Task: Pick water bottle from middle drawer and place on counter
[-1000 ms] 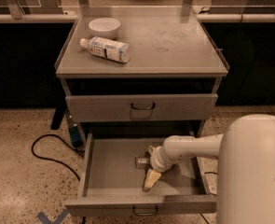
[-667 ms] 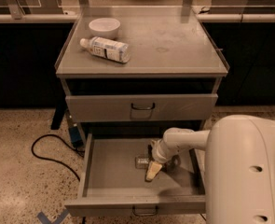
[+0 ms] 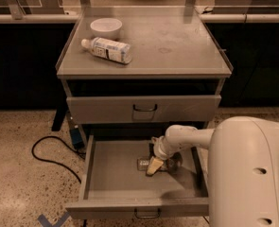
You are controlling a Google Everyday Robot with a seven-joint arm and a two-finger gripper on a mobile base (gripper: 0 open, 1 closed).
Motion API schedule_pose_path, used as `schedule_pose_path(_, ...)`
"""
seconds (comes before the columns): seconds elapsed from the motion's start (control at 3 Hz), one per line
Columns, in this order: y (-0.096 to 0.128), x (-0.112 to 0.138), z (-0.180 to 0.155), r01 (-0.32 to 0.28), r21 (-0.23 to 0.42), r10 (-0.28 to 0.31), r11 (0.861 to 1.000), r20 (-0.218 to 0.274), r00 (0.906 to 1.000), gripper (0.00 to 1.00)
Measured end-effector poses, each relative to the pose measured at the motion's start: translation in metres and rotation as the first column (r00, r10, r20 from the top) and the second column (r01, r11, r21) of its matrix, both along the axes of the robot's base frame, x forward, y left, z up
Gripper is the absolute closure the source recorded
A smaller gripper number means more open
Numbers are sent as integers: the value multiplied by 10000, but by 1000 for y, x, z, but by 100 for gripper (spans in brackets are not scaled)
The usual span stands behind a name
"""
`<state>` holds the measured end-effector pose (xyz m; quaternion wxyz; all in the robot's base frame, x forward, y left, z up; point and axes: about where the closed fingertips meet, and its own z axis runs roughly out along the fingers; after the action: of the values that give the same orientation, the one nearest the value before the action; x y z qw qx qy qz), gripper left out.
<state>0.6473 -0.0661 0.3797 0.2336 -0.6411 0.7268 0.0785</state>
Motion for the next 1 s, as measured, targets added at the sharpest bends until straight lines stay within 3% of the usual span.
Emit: schedule_pose_path(1.0,0,0,0,-1,0,1,10000,-1,10000,82)
